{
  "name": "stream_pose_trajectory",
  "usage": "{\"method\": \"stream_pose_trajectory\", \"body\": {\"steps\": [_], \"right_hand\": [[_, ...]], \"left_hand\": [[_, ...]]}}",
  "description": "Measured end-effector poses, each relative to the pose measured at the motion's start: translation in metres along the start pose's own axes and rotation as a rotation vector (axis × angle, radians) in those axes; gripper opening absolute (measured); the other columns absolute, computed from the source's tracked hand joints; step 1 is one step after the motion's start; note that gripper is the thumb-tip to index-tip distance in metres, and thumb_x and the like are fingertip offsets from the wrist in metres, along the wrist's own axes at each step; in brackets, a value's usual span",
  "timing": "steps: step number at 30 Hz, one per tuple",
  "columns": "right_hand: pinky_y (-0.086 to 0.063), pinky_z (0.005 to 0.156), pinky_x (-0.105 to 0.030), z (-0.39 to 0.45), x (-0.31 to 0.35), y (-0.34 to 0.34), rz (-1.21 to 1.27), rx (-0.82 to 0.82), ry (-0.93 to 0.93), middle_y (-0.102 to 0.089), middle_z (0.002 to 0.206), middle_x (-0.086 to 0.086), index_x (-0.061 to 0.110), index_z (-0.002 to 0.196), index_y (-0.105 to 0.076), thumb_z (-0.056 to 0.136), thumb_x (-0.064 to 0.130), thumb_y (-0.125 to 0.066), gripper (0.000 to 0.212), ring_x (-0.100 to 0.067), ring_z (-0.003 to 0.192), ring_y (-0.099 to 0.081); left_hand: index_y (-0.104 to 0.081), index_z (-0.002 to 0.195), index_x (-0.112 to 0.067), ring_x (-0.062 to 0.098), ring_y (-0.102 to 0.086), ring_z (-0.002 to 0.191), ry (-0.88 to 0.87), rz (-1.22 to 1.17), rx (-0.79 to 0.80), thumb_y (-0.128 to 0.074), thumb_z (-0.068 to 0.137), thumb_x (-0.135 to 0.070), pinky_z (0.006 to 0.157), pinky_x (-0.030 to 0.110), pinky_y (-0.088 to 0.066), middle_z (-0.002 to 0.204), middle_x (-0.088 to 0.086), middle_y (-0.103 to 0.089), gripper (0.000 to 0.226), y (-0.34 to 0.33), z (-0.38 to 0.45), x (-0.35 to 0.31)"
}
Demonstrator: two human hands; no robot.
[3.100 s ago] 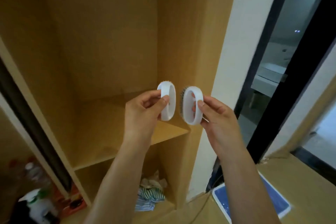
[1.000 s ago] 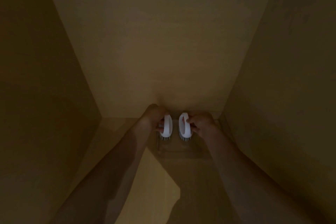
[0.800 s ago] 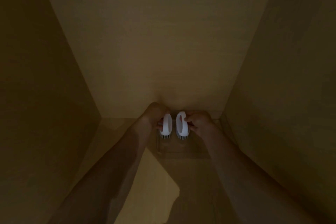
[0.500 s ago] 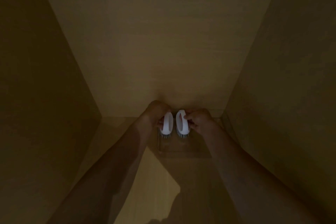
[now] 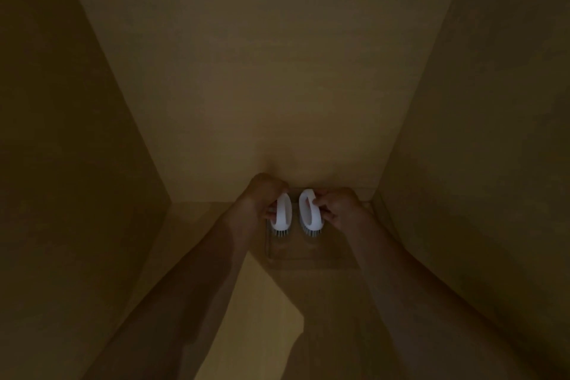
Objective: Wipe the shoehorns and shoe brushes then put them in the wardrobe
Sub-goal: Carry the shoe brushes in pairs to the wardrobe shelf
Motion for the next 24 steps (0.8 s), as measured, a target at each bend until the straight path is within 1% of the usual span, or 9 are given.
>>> {"method": "stream_pose_trajectory", "body": {"steps": [4, 7, 11, 14, 16, 18, 20, 22, 24], "right_hand": [[-0.045, 0.103, -0.039, -0.001, 0.0, -0.002, 0.035, -0.002, 0.01, -0.049, 0.144, -0.025, -0.011, 0.136, -0.05, 0.096, -0.012, -0.052, 0.041, -0.036, 0.133, -0.049], [-0.044, 0.107, -0.043, 0.001, -0.002, -0.004, 0.045, -0.012, 0.027, -0.051, 0.142, -0.028, -0.013, 0.133, -0.053, 0.094, -0.014, -0.051, 0.039, -0.039, 0.131, -0.05], [-0.044, 0.108, -0.045, 0.003, -0.005, -0.004, 0.06, -0.014, 0.035, -0.052, 0.141, -0.028, -0.014, 0.132, -0.053, 0.093, -0.016, -0.052, 0.039, -0.039, 0.13, -0.05], [-0.042, 0.109, -0.047, 0.004, -0.005, -0.005, 0.036, -0.015, 0.033, -0.052, 0.141, -0.028, -0.013, 0.132, -0.054, 0.092, -0.014, -0.054, 0.04, -0.039, 0.13, -0.05], [-0.041, 0.11, -0.048, 0.003, -0.005, -0.005, 0.038, -0.019, 0.032, -0.052, 0.141, -0.027, -0.013, 0.131, -0.054, 0.092, -0.014, -0.054, 0.039, -0.039, 0.131, -0.05], [-0.041, 0.111, -0.048, 0.002, -0.006, -0.005, 0.045, -0.015, 0.023, -0.051, 0.142, -0.028, -0.014, 0.132, -0.053, 0.093, -0.014, -0.054, 0.039, -0.039, 0.131, -0.049], [-0.041, 0.11, -0.045, 0.0, -0.005, -0.005, 0.056, -0.027, 0.017, -0.05, 0.143, -0.027, -0.016, 0.133, -0.051, 0.093, -0.014, -0.053, 0.04, -0.038, 0.132, -0.049], [-0.043, 0.109, -0.042, -0.003, -0.003, -0.004, 0.08, -0.031, 0.016, -0.049, 0.144, -0.026, -0.015, 0.134, -0.05, 0.093, -0.014, -0.054, 0.041, -0.037, 0.133, -0.048], [-0.044, 0.108, -0.043, -0.009, 0.0, -0.003, 0.059, -0.038, 0.031, -0.051, 0.142, -0.026, -0.014, 0.134, -0.05, 0.093, -0.011, -0.056, 0.041, -0.038, 0.131, -0.05]], "left_hand": [[-0.055, 0.122, 0.006, 0.039, -0.056, 0.116, 0.002, -0.018, 0.015, -0.054, 0.097, -0.014, 0.091, 0.047, -0.05, 0.127, 0.025, -0.056, 0.032, 0.002, -0.002, 0.0], [-0.058, 0.111, 0.005, 0.038, -0.057, 0.111, -0.004, -0.021, 0.033, -0.054, 0.098, -0.013, 0.091, 0.048, -0.05, 0.122, 0.025, -0.056, 0.023, 0.003, -0.005, -0.001], [-0.056, 0.12, 0.006, 0.038, -0.058, 0.108, -0.028, -0.021, 0.031, -0.054, 0.097, -0.012, 0.088, 0.047, -0.05, 0.122, 0.027, -0.057, 0.029, 0.005, -0.005, 0.0], [-0.059, 0.1, 0.003, 0.034, -0.058, 0.095, -0.014, -0.034, 0.035, -0.053, 0.097, -0.013, 0.085, 0.044, -0.049, 0.108, 0.022, -0.058, 0.017, 0.006, -0.004, 0.0], [-0.056, 0.086, -0.001, 0.031, -0.057, 0.086, 0.003, -0.034, 0.034, -0.052, 0.098, -0.013, 0.082, 0.042, -0.048, 0.097, 0.019, -0.056, 0.017, 0.005, -0.002, 0.001], [-0.056, 0.085, -0.001, 0.032, -0.056, 0.087, 0.003, -0.032, 0.012, -0.052, 0.098, -0.012, 0.077, 0.043, -0.049, 0.1, 0.02, -0.055, 0.017, 0.005, -0.001, 0.0], [-0.052, 0.081, -0.001, 0.031, -0.054, 0.089, 0.013, -0.026, 0.014, -0.049, 0.1, -0.013, 0.08, 0.042, -0.048, 0.101, 0.02, -0.053, 0.023, 0.005, 0.001, 0.0], [-0.052, 0.079, -0.002, 0.029, -0.054, 0.083, 0.028, -0.021, 0.001, -0.049, 0.1, -0.014, 0.082, 0.042, -0.047, 0.094, 0.018, -0.053, 0.025, 0.005, 0.001, 0.0], [-0.054, 0.081, -0.002, 0.027, -0.052, 0.073, 0.02, -0.023, -0.015, -0.051, 0.098, -0.014, 0.073, 0.039, -0.048, 0.087, 0.016, -0.053, 0.021, 0.006, 0.002, 0.0]]}}
Point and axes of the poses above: each hand's wrist, its own z-axis towards the middle knuckle, its own y-axis out of the back of the hand, x = y × z, the point moved 3 cm from there along z, towards the middle knuckle
